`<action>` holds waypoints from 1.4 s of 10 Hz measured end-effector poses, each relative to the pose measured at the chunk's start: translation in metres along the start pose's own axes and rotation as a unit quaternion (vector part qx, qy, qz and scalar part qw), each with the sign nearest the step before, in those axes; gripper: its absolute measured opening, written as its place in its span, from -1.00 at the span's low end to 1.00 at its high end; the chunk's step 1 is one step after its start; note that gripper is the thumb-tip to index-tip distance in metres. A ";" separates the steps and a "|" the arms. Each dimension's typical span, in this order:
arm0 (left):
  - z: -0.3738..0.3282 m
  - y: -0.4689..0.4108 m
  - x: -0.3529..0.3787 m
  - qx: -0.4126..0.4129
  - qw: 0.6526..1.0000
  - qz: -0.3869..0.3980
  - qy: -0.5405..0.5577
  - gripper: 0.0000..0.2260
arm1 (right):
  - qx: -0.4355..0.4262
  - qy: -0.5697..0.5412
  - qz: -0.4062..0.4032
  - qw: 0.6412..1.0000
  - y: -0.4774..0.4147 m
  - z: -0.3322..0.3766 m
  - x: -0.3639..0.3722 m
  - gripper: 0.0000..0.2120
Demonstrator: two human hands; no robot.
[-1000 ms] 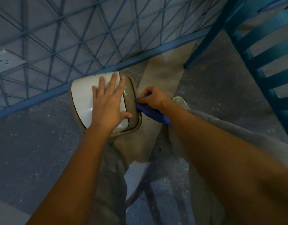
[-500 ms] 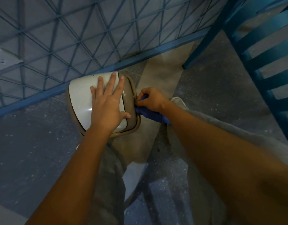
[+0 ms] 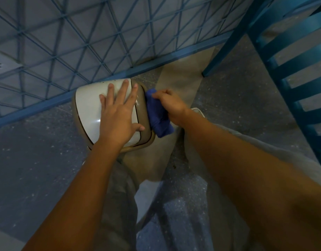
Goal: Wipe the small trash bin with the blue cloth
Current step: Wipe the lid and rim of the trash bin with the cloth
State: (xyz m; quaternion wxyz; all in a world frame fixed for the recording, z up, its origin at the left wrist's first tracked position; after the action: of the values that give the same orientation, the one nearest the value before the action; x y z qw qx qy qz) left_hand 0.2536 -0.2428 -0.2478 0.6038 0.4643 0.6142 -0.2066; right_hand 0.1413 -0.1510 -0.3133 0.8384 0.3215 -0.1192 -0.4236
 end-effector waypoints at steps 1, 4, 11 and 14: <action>0.001 0.000 0.001 0.000 1.000 -0.002 -0.001 -0.03 | -0.046 0.078 0.029 0.995 0.009 -0.002 0.002 -0.82; 0.002 -0.002 0.001 -0.003 1.000 0.001 0.019 -0.02 | -0.085 0.277 0.066 0.955 0.030 -0.018 -0.002 -0.76; -0.001 -0.001 0.003 0.001 1.000 0.000 0.022 -0.02 | 0.056 0.141 0.031 0.988 0.035 -0.020 0.002 -0.70; -0.001 -0.001 0.003 0.000 1.000 -0.001 0.017 -0.02 | 0.033 0.178 -0.012 0.983 0.016 -0.001 0.012 -0.72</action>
State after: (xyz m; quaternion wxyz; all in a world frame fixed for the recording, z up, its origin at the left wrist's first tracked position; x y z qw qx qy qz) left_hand 0.2528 -0.2418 -0.2511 0.5928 0.4677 0.6248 -0.1990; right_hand 0.1597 -0.1530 -0.3045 0.8299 0.4210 0.0217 -0.3655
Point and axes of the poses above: each hand's wrist, its own y-axis away from the middle knuckle, its own x-axis out of the palm, z = x × y, the point moved 3 cm from there along -y, towards the middle knuckle, and after that the axes turned 6 degrees about -x, right-handed, at the moved point
